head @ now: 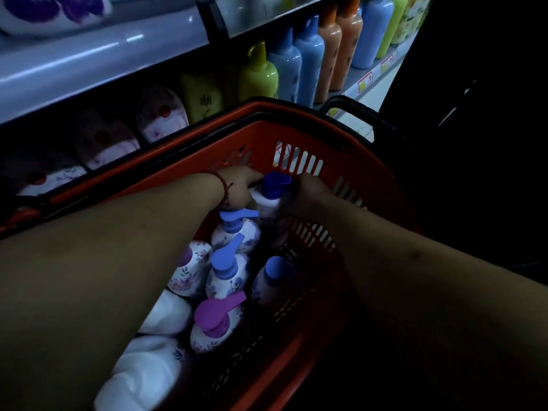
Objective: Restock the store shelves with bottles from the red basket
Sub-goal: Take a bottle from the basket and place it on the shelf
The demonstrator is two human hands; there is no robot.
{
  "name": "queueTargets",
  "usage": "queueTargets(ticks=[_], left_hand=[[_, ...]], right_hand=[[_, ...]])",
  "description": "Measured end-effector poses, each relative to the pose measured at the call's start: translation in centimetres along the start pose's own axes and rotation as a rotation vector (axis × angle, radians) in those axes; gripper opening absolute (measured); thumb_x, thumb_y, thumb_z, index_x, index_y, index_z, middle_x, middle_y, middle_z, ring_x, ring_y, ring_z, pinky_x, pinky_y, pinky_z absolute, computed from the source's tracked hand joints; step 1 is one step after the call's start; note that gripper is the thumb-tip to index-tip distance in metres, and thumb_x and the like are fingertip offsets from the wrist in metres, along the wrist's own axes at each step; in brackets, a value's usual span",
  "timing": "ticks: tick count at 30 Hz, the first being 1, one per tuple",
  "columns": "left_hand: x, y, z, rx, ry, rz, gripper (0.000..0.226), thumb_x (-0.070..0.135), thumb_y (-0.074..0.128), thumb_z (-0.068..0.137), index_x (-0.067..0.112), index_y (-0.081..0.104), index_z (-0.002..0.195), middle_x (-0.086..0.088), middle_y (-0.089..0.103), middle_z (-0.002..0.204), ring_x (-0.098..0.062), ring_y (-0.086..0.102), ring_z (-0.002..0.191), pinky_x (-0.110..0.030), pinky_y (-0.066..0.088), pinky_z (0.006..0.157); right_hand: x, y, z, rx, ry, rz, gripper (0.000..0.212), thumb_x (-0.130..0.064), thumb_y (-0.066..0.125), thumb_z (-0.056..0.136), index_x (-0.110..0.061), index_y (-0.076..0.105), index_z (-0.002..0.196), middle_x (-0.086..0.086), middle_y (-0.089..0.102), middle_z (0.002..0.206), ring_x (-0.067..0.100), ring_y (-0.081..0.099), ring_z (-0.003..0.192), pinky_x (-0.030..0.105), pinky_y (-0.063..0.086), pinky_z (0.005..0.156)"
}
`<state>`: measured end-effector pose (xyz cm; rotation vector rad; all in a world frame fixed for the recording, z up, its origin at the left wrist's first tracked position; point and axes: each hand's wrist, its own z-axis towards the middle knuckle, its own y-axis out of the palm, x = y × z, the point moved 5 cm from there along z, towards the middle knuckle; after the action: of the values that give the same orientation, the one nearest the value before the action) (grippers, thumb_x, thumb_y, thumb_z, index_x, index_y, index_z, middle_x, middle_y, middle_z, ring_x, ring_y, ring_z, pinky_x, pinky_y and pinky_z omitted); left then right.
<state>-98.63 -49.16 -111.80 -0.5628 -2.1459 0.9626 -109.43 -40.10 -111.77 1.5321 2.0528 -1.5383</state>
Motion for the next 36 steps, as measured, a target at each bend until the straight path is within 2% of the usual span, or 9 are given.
queueTargets(ticks=[4,7,12,16,19,25,28,32,36], left_hand=[[-0.1,-1.3,-1.1,0.093,0.051,-0.130,0.054,0.011,0.074,0.084,0.016,0.054,0.134,-0.007,0.066,0.119,-0.028,0.063,0.106,-0.038,0.049,0.091],[0.0,-2.9,-2.7,0.190,0.111,-0.201,0.054,0.015,0.075,0.084,0.015,0.055,0.134,-0.007,0.065,0.121,-0.029,0.061,0.111,-0.047,0.047,0.098],[2.2,-7.5,-7.5,0.355,0.206,-0.239,0.053,0.023,0.072,0.087,0.022,0.053,0.136,-0.002,0.061,0.132,-0.023,0.056,0.121,-0.045,0.043,0.106],[4.2,-12.5,-14.8,0.533,0.234,-0.515,0.045,0.028,0.073,0.085,0.022,0.060,0.128,-0.005,0.069,0.118,-0.015,0.063,0.100,-0.037,0.052,0.095],[6.6,-15.9,-21.4,0.626,0.251,-0.599,0.034,0.017,0.068,0.091,0.021,0.060,0.124,-0.004,0.069,0.109,-0.011,0.062,0.090,-0.020,0.053,0.073],[7.4,-16.4,-33.3,0.794,0.274,-1.051,0.047,0.012,0.076,0.080,0.008,0.062,0.125,-0.009,0.069,0.117,-0.024,0.068,0.105,-0.031,0.058,0.082],[6.5,-14.6,-38.2,0.863,0.304,-1.202,0.062,0.020,0.080,0.073,0.011,0.058,0.131,-0.009,0.068,0.122,-0.023,0.068,0.107,-0.030,0.057,0.081],[3.2,-8.5,-42.6,0.724,0.169,-1.260,0.087,0.022,0.087,0.069,0.015,0.042,0.144,-0.010,0.068,0.121,-0.026,0.069,0.105,-0.040,0.056,0.084],[1.1,-2.5,-46.4,0.481,0.143,-1.196,0.052,0.015,0.078,0.077,0.006,0.062,0.125,-0.014,0.069,0.121,-0.033,0.064,0.114,-0.044,0.050,0.100]], right_hand=[[0.3,-1.0,0.4,-0.028,-0.105,0.148,0.055,-0.003,0.073,0.084,0.000,0.053,0.134,0.014,0.059,0.132,0.021,0.057,0.116,0.000,0.042,0.059],[-1.2,-2.8,-0.8,0.046,-0.272,0.068,0.061,-0.012,0.084,0.072,-0.005,0.061,0.128,0.008,0.066,0.121,0.017,0.060,0.108,0.017,0.048,0.080],[-5.0,-6.2,-4.7,0.106,-0.407,0.317,0.056,-0.008,0.086,0.068,-0.007,0.067,0.121,0.002,0.069,0.105,0.013,0.064,0.093,0.013,0.050,0.070],[-9.4,-8.2,-9.7,0.064,-0.456,0.668,0.049,-0.010,0.083,0.071,-0.009,0.066,0.117,0.015,0.072,0.105,0.031,0.072,0.094,0.044,0.059,0.078],[-14.0,-8.9,-15.1,0.036,-0.556,0.844,0.040,-0.013,0.077,0.080,-0.008,0.064,0.119,0.016,0.072,0.105,0.030,0.072,0.093,0.043,0.058,0.075],[-19.9,-7.5,-26.1,-0.005,-0.660,0.958,0.034,-0.020,0.071,0.088,-0.014,0.064,0.121,0.014,0.071,0.113,0.028,0.070,0.101,0.037,0.059,0.074],[-21.7,-4.8,-29.8,-0.005,-0.680,1.037,0.034,-0.021,0.072,0.087,-0.010,0.065,0.119,0.018,0.070,0.114,0.035,0.068,0.105,0.045,0.058,0.082],[-22.6,0.4,-32.1,-0.139,-0.564,1.229,0.042,-0.022,0.071,0.088,-0.003,0.061,0.124,0.028,0.065,0.119,0.046,0.063,0.109,0.063,0.051,0.088],[-23.7,4.8,-33.5,-0.196,-0.477,1.289,0.042,-0.021,0.070,0.089,0.001,0.060,0.123,0.027,0.066,0.117,0.040,0.068,0.097,0.060,0.054,0.086]])
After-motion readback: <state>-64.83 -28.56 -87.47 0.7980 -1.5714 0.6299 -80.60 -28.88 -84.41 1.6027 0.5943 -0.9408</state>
